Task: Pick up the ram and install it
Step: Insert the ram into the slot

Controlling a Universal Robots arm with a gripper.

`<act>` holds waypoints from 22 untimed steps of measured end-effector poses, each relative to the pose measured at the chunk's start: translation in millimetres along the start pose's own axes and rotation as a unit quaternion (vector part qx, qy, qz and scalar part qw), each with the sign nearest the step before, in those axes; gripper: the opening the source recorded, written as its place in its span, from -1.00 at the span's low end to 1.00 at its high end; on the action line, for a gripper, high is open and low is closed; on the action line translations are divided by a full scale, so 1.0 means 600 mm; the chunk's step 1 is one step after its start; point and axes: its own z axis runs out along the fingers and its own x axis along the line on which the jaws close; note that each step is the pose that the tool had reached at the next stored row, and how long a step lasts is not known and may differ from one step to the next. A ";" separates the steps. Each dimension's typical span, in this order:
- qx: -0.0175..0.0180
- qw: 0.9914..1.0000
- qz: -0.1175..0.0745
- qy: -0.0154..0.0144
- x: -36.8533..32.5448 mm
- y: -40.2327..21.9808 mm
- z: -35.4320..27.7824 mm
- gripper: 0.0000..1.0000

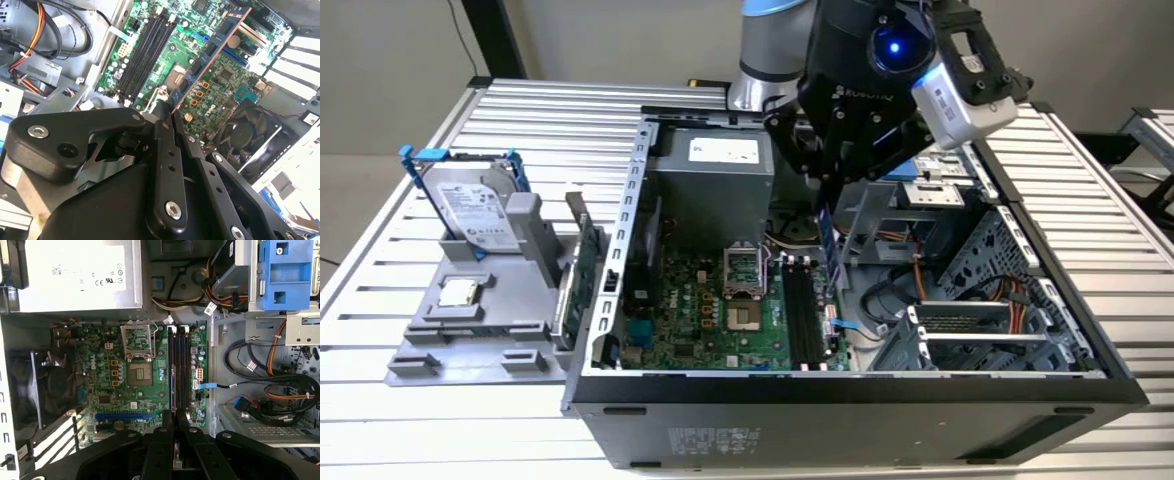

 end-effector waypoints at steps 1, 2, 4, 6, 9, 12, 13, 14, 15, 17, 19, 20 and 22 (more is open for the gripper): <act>0.000 1.000 0.000 0.000 0.000 0.000 0.001 -1.00; 0.001 1.000 0.000 0.000 -0.001 0.000 0.002 -1.00; 0.001 1.000 0.000 0.000 -0.001 0.000 0.004 -1.00; 0.003 1.000 0.000 0.000 -0.001 0.000 0.005 -1.00; 0.003 1.000 0.000 -0.001 -0.001 0.001 0.008 -1.00; 0.004 1.000 0.000 -0.001 -0.001 0.001 0.011 -1.00; 0.004 1.000 0.000 -0.001 -0.001 0.001 0.011 -1.00; 0.004 1.000 0.000 -0.001 -0.001 0.001 0.011 -1.00; 0.004 1.000 0.000 -0.001 -0.001 0.001 0.011 -1.00; 0.004 1.000 0.000 -0.001 -0.001 0.001 0.012 -1.00; 0.003 1.000 -0.001 -0.001 -0.001 0.001 0.014 -1.00; 0.004 1.000 -0.002 -0.001 -0.001 0.001 0.016 -1.00; 0.004 1.000 -0.003 -0.001 -0.001 0.001 0.022 -1.00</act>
